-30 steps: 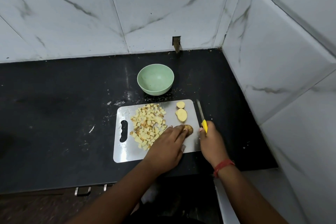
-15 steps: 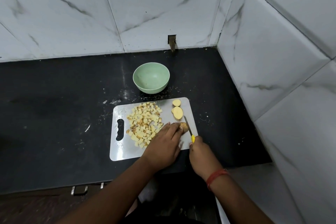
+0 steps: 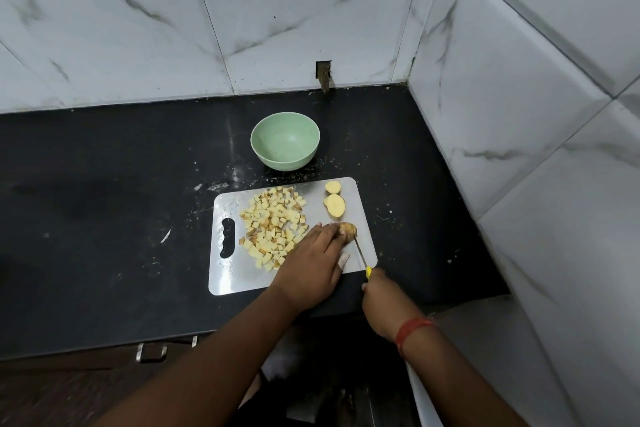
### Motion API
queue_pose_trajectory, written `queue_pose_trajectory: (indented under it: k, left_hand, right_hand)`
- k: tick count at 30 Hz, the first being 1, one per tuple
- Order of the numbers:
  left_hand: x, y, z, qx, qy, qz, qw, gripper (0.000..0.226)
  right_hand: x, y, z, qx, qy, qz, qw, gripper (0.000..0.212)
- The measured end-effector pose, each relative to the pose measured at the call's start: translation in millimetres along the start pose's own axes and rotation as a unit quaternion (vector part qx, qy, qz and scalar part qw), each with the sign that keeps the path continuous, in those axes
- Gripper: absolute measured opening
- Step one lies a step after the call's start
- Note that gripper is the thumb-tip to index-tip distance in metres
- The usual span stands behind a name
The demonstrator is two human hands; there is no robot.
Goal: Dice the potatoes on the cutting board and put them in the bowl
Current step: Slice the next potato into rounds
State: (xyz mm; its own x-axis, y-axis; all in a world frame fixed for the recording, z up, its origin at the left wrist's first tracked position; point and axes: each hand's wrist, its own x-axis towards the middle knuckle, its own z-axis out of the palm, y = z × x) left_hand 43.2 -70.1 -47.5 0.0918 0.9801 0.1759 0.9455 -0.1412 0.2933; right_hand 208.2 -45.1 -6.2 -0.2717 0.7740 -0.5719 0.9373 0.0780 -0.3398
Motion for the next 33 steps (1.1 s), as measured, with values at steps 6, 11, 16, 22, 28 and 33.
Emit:
queue_pose_trajectory:
  k: [6, 11, 16, 22, 28, 33]
  left_hand:
    - [-1.9, 0.0, -7.3, -0.012, -0.007, 0.012, 1.000, 0.053]
    - [-0.9, -1.3, -10.6, -0.022, -0.017, 0.015, 0.999, 0.054]
    - [-1.2, -2.9, -7.8, -0.031, -0.026, 0.010, 0.999, 0.055]
    - [-1.4, 2.9, -9.7, -0.035, -0.040, -0.015, 0.998, 0.059]
    - [-3.8, 0.8, -9.3, -0.048, -0.048, -0.015, 0.998, 0.059]
    - [-3.6, -8.6, -15.5, -0.102, -0.042, -0.007, 0.994, 0.051]
  right_hand:
    - [-16.6, -5.5, -11.3, 0.040, 0.085, -0.045, 0.995, 0.016]
    - [-3.4, -20.7, -12.5, 0.002, 0.059, -0.031, 0.998, 0.020]
    - [8.3, -30.4, -14.3, -0.035, 0.014, 0.009, 0.999, 0.032]
    - [-1.2, -19.5, -7.5, -0.015, -0.010, -0.003, 1.000, 0.031]
    - [-31.0, 4.2, -1.1, -0.001, -0.014, 0.009, 1.000, 0.023]
    - [-42.1, -0.6, -11.5, 0.055, 0.055, -0.014, 0.997, 0.011]
